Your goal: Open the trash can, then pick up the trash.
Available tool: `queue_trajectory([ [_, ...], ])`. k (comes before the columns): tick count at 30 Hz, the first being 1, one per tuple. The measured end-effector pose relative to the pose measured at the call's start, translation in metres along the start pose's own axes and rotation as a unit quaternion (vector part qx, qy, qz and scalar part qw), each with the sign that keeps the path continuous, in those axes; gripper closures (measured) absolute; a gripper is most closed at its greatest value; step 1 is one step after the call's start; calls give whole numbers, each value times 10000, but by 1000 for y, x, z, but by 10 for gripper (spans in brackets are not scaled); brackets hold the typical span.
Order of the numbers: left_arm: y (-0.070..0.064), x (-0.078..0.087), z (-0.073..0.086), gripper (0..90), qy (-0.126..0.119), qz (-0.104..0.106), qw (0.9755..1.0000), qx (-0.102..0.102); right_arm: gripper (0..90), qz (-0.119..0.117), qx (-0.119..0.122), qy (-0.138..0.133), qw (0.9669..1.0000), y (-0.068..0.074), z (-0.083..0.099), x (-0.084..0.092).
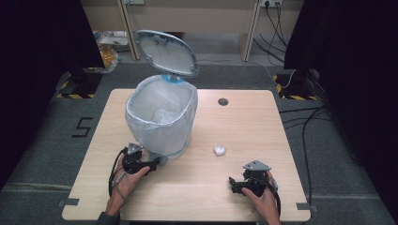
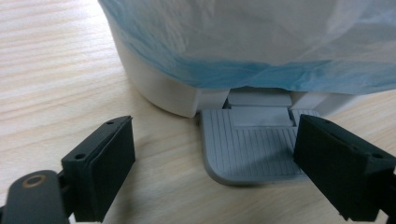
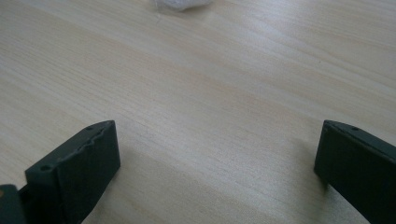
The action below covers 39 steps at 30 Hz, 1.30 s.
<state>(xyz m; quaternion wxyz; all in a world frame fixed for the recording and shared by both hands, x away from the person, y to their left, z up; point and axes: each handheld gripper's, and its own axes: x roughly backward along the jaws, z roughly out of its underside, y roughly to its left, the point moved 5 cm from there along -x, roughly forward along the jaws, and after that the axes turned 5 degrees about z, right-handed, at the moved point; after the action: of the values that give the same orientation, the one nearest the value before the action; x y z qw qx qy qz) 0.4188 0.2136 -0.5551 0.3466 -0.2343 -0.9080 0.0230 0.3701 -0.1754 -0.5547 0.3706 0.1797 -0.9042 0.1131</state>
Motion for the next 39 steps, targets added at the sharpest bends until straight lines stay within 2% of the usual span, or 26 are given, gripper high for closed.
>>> queue_trajectory([
  [4, -2, 0, 1, 117, -14, -54, 10000, 63, 2, -1, -4, 2, 10000, 0, 0, 0],
  [9, -3, 0, 0, 126, -23, -28, 10000, 45, 2, 1, -1, 4, 10000, 0, 0, 0],
  [12, -3, 0, 0, 132, 37, 44, 10000, -63, 2, -2, -14, 6, 10000, 0, 0, 0],
  [20, -4, -2, -1, 132, 25, 110, 9999, -85, 2, -2, 0, 9, 10000, 0, 0, 0],
  [34, -4, -2, -1, 132, 16, 87, 9999, -61, 5, 18, -44, -5, 10000, 0, 0, 0],
  [36, -4, -2, -1, 132, 14, 84, 9999, -60, 55, 47, -84, -29, 9999, 0, -1, 0],
  [37, -4, -2, -1, 132, 15, 83, 9999, -61, 148, 54, -63, -137, 9999, -1, -3, 0],
  [38, -4, -2, -1, 132, 14, 83, 9999, -60, 228, 25, -146, -240, 9996, 0, -5, 1],
  [39, -4, -2, -1, 132, 14, 83, 9999, -61, 196, -14, -219, -272, 9994, 0, -6, 1],
])
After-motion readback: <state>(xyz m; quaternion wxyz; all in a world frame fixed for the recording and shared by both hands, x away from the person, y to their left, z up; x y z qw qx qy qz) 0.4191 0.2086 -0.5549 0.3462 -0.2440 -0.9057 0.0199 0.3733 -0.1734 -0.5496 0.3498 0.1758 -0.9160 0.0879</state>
